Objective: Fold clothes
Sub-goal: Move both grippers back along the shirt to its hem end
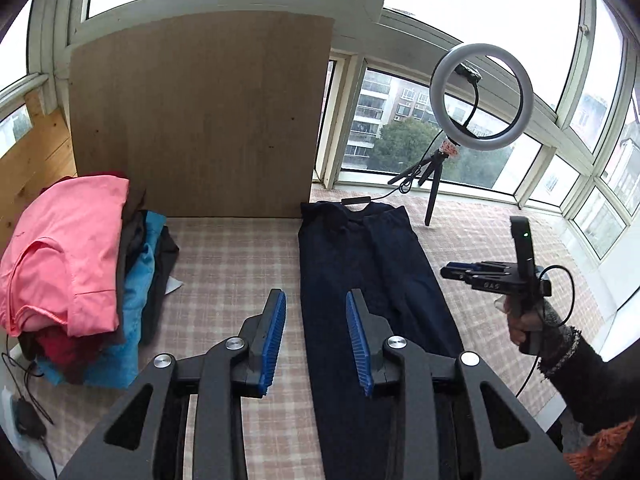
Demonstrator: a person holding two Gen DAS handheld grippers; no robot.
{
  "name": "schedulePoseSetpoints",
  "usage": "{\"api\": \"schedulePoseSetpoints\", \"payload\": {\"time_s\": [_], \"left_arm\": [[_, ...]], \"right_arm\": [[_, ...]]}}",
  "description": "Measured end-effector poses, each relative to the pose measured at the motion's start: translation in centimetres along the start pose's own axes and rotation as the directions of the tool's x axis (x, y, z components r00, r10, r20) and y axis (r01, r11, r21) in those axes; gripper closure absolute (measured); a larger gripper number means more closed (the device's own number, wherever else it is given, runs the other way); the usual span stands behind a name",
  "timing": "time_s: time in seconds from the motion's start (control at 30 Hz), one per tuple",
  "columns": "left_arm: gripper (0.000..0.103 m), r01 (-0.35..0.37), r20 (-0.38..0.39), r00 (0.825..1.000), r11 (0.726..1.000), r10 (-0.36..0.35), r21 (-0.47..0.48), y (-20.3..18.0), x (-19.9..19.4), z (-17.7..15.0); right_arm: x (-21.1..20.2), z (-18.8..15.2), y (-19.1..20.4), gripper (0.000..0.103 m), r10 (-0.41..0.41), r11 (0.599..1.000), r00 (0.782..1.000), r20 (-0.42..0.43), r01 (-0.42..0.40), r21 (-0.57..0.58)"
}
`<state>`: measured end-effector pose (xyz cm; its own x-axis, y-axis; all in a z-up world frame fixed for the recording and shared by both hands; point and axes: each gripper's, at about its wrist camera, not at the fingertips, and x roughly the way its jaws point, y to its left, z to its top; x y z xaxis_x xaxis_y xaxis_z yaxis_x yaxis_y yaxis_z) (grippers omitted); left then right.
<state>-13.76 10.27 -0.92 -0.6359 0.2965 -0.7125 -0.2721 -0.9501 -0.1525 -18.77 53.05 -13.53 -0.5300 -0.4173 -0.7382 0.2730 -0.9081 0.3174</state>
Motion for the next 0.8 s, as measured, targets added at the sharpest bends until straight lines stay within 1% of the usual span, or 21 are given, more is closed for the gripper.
{"api": "schedulePoseSetpoints", "payload": {"time_s": [0.07,0.1,0.13,0.17,0.2,0.23,0.27,0.37,0.43,0.47,0.5,0.53,0.57,0.67,0.73,0.77,0.8], "left_arm": [[0.069,0.009,-0.026,1.0,0.999,-0.008,0.033,0.0,-1.6,-3.0],[0.069,0.023,-0.046,0.999,0.999,-0.021,0.044,-0.2,-2.1,-4.7],[0.069,0.056,-0.077,0.996,0.998,-0.053,0.037,-0.4,-2.1,-6.5],[0.069,0.102,-0.115,0.988,0.995,-0.1,0.013,-0.7,-1.8,-8.5],[0.069,0.152,-0.155,0.976,0.988,-0.152,-0.007,-1.2,-1.4,-10.4],[0.069,0.208,-0.196,0.958,0.978,-0.208,-0.022,-2.1,-0.8,-12.4],[0.069,0.249,-0.232,0.941,0.968,-0.247,-0.024,-3.1,-0.1,-14.4],[0.069,0.294,-0.321,0.909,0.955,-0.266,0.041,-7.2,2.4,-19.4],[0.069,0.329,-0.372,0.883,0.943,-0.287,0.054,-9.7,4.5,-21.5],[0.069,0.336,-0.394,0.873,0.94,-0.286,0.061,-10.8,5.6,-22.4],[0.069,0.336,-0.408,0.869,0.939,-0.279,0.072,-11.8,6.6,-22.9],[0.069,0.327,-0.407,0.874,0.941,-0.266,0.086,-12.6,7.5,-23.0],[0.069,0.319,-0.403,0.878,0.943,-0.256,0.096,-13.3,8.2,-22.9],[0.069,0.286,-0.399,0.89,0.952,-0.22,0.112,-14.6,10.5,-22.4],[0.07,0.261,-0.407,0.892,0.959,-0.196,0.111,-15.1,12.1,-22.0],[0.071,0.255,-0.416,0.889,0.962,-0.191,0.102,-15.3,12.8,-21.8],[0.071,0.253,-0.419,0.887,0.963,-0.193,0.092,-15.5,13.2,-21.6]], "right_arm": [[-4.9,-3.5,0.5,0.069,0.002,0.998,0.999,0.038,-0.005,0.068],[-7.1,-5.6,0.8,0.064,0.005,0.993,0.999,0.052,-0.011,0.114],[-9.3,-7.6,1.2,0.06,0.007,0.987,0.998,0.067,-0.018,0.159],[-11.1,-10.1,1.8,0.054,-0.007,0.978,0.997,0.076,-0.009,0.209],[-12.9,-12.7,2.4,0.052,-0.024,0.966,0.996,0.083,0.002,0.26],[-14.1,-15.2,3.3,0.052,-0.049,0.951,0.995,0.085,0.021,0.307],[-15.3,-17.7,4.1,0.052,-0.075,0.935,0.994,0.084,0.04,0.353],[-16.7,-24.3,7.4,0.052,-0.146,0.898,0.989,0.016,0.126,0.422],[-16.2,-27.0,9.4,0.052,-0.161,0.894,0.986,-0.034,0.16,0.417],[-15.7,-27.6,10.2,0.052,-0.171,0.9,0.984,-0.049,0.177,0.398],[-15.0,-27.9,10.8,0.052,-0.188,0.907,0.98,-0.065,0.199,0.371],[-14.2,-28.1,11.3,0.052,-0.205,0.914,0.975,-0.08,0.22,0.342],[-13.5,-28.2,11.6,0.052,-0.207,0.922,0.975,-0.081,0.222,0.319],[-11.2,-28.0,11.9,0.053,-0.182,0.934,0.979,-0.091,0.201,0.296],[-10.0,-27.8,12.0,0.062,-0.147,0.943,0.985,-0.095,0.169,0.288],[-9.5,-27.7,12.1,0.066,-0.148,0.947,0.983,-0.105,0.171,0.271],[-9.4,-27.8,12.2,0.067,-0.152,0.951,0.983,-0.102,0.174,0.255]]}}
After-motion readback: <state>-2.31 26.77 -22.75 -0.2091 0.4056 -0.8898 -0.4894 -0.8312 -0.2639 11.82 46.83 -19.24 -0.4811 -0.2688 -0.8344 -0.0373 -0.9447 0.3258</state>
